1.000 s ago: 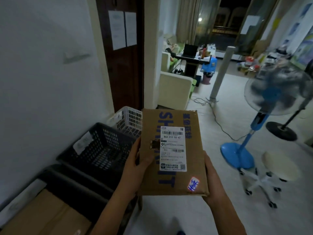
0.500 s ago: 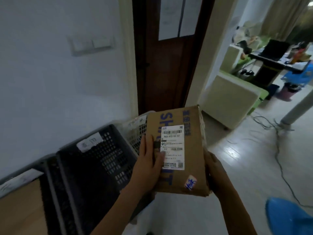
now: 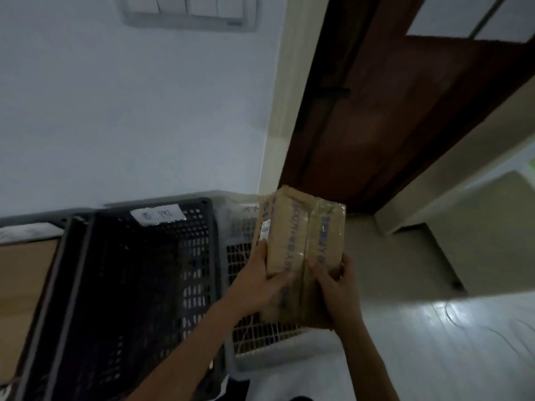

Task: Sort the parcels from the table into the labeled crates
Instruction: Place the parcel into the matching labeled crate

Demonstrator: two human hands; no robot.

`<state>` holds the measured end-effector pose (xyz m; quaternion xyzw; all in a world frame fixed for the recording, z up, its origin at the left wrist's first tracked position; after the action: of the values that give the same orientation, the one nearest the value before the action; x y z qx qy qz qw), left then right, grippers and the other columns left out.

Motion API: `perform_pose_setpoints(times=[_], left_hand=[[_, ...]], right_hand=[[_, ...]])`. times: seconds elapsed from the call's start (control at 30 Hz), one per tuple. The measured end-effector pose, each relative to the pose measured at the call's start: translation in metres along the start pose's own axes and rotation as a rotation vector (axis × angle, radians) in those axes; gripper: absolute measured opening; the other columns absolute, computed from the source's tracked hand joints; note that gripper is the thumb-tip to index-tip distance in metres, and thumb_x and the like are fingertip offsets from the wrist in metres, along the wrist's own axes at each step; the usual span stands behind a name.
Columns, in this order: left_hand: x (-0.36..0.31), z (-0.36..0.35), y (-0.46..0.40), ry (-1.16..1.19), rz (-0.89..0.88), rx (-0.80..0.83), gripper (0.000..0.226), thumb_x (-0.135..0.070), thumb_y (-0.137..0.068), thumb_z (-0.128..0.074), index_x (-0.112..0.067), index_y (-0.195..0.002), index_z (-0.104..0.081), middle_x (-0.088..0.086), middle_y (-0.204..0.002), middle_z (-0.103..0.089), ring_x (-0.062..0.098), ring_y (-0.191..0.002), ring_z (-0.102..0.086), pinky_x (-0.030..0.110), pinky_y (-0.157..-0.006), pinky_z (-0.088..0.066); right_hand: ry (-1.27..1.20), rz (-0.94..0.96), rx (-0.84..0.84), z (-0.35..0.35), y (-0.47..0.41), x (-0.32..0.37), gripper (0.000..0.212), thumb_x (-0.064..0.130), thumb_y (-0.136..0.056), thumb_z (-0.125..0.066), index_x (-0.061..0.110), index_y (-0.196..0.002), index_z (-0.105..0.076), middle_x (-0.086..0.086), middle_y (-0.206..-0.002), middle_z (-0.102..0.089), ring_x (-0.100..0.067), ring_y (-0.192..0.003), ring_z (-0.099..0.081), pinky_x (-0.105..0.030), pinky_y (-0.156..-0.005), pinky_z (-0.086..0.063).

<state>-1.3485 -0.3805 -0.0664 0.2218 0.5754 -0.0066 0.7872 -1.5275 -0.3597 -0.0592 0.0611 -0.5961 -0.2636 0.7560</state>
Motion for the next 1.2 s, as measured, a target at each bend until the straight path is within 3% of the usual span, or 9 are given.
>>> perform_pose_setpoints(times=[0.07,0.27,0.37,0.53,0.7,0.83,1.0,1.1,1.2], left_hand=[[0.012,0.003,-0.01,-0.006,0.037,-0.066,0.052,-0.037,-0.092,-0.068,-0.05,-0.133,-0.039,-0.022,-0.129,-0.057,0.002,-0.119,-0.057,0.009,-0.088,-0.046],[0.036,-0.003,-0.065,-0.034,0.23,-0.44,0.041,-0.036,-0.093,-0.068,-0.033,-0.131,-0.054,-0.026,-0.107,-0.061,0.002,-0.103,-0.062,0.005,-0.07,-0.042],[0.059,-0.014,-0.088,-0.084,0.328,-0.54,0.057,-0.034,-0.097,-0.064,-0.032,-0.148,-0.039,-0.021,-0.116,-0.058,0.009,-0.113,-0.061,0.011,-0.08,-0.048],[0.097,-0.023,-0.116,-0.358,0.363,-0.493,0.058,-0.03,-0.105,-0.046,-0.034,-0.157,-0.02,0.003,-0.153,-0.037,0.025,-0.123,-0.056,0.037,-0.095,-0.052],[0.142,-0.028,-0.142,-0.77,0.42,-0.365,0.063,-0.032,-0.106,-0.034,-0.009,-0.159,-0.009,0.019,-0.165,0.007,0.037,-0.153,-0.006,0.043,-0.119,-0.033],[0.168,-0.045,-0.149,-0.989,0.422,-0.057,0.084,-0.05,-0.101,-0.045,-0.006,-0.159,-0.004,0.02,-0.165,0.003,0.037,-0.153,0.011,0.052,-0.125,-0.009],[0.181,-0.039,-0.139,-1.017,0.39,-0.011,0.092,-0.058,-0.1,-0.042,-0.009,-0.159,0.008,0.016,-0.166,0.015,0.029,-0.147,0.028,0.049,-0.12,0.012],[0.187,-0.039,-0.141,-1.003,0.373,0.0,0.113,-0.069,-0.085,-0.053,-0.011,-0.159,0.01,0.015,-0.166,0.015,0.034,-0.152,0.018,0.056,-0.123,0.007],[0.185,-0.04,-0.139,-0.997,0.374,-0.046,0.108,-0.062,-0.088,-0.057,-0.014,-0.159,0.009,0.013,-0.167,0.01,0.033,-0.153,0.015,0.056,-0.123,0.003]], right_hand=[[0.059,0.012,0.021,-0.011,-0.014,-0.002,0.06,0.044,-0.09,-0.071,0.034,-0.141,-0.042,0.009,-0.126,-0.06,-0.019,-0.112,-0.063,-0.051,-0.099,-0.053],[0.159,0.015,0.192,-0.047,-0.107,-0.025,0.045,0.042,-0.094,-0.067,0.037,-0.135,-0.05,0.012,-0.12,-0.061,-0.016,-0.11,-0.061,-0.036,-0.092,-0.049],[0.246,0.015,0.278,-0.07,-0.147,-0.058,0.045,0.045,-0.095,-0.063,0.036,-0.137,-0.051,0.006,-0.125,-0.065,-0.021,-0.112,-0.064,-0.044,-0.096,-0.053],[0.384,0.002,0.334,-0.101,-0.18,-0.092,0.045,0.044,-0.099,-0.056,0.029,-0.142,-0.049,-0.001,-0.13,-0.062,-0.026,-0.112,-0.062,-0.046,-0.095,-0.054],[0.404,0.06,0.376,-0.136,-0.207,-0.116,0.051,0.04,-0.102,-0.054,0.026,-0.15,-0.042,-0.002,-0.141,-0.055,-0.028,-0.125,-0.059,-0.042,-0.1,-0.05],[0.422,0.04,0.438,-0.147,-0.207,-0.138,0.062,0.043,-0.103,-0.053,0.025,-0.158,-0.032,-0.003,-0.152,-0.048,-0.027,-0.131,-0.055,-0.042,-0.106,-0.047],[0.466,0.02,0.495,-0.156,-0.216,-0.145,0.064,0.039,-0.101,-0.058,0.026,-0.158,-0.031,-0.002,-0.148,-0.053,-0.025,-0.129,-0.057,-0.042,-0.106,-0.05],[0.51,0.055,0.557,-0.157,-0.23,-0.143,0.059,0.039,-0.101,-0.059,0.028,-0.154,-0.037,-0.001,-0.141,-0.059,-0.023,-0.121,-0.062,-0.041,-0.101,-0.053],[0.526,0.024,0.597,-0.153,-0.232,-0.136,0.056,0.039,-0.102,-0.057,0.028,-0.153,-0.038,-0.001,-0.137,-0.062,-0.025,-0.118,-0.063,-0.039,-0.097,-0.053]])
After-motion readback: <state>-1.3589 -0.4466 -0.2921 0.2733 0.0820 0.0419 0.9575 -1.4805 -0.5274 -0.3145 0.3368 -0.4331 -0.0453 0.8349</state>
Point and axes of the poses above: each hand's wrist, its own y-axis away from the middle knuckle, its own z-axis out of the back of the hand, x = y × z, the point moved 1 cm from there along -y, towards the middle knuckle
